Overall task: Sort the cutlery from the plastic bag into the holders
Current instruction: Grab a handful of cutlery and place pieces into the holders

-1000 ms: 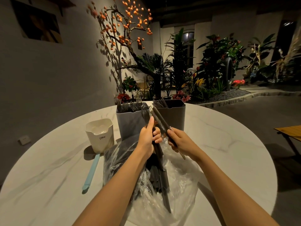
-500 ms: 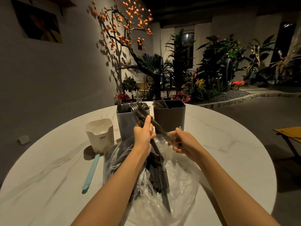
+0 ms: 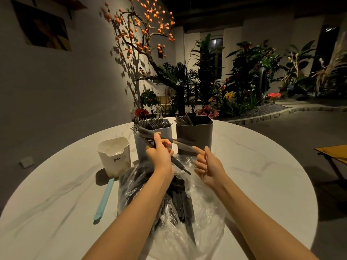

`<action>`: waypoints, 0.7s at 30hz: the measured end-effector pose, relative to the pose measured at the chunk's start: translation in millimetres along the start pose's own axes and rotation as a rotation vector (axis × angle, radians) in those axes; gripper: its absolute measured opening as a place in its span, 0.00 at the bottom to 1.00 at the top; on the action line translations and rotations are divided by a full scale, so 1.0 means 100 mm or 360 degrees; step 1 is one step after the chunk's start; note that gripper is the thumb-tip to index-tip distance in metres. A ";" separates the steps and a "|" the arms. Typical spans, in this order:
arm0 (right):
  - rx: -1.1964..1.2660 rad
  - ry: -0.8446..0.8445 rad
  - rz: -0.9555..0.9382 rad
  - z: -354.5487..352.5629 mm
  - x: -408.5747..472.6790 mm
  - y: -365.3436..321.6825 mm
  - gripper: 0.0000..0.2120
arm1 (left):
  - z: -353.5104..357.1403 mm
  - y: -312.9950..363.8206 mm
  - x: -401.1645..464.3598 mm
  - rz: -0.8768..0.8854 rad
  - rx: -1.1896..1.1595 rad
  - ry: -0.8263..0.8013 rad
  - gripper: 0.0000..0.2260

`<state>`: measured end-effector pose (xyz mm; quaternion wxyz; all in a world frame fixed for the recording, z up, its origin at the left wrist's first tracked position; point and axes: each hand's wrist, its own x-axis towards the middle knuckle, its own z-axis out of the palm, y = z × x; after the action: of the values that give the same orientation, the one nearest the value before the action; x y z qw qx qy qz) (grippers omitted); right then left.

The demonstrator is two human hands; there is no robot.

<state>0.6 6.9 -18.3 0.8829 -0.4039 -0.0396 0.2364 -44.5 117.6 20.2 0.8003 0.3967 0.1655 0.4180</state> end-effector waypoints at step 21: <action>0.0166 0.0168 -0.0189 -0.02 0.02 -0.10 0.11 | -0.01 -0.15 -0.11 -0.0623 -0.0007 -0.0681 0.18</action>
<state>6.9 0.7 -12.5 0.9160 -0.3662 -0.0047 0.1637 -43.5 104.8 7.3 0.8834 0.4346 0.0656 0.1628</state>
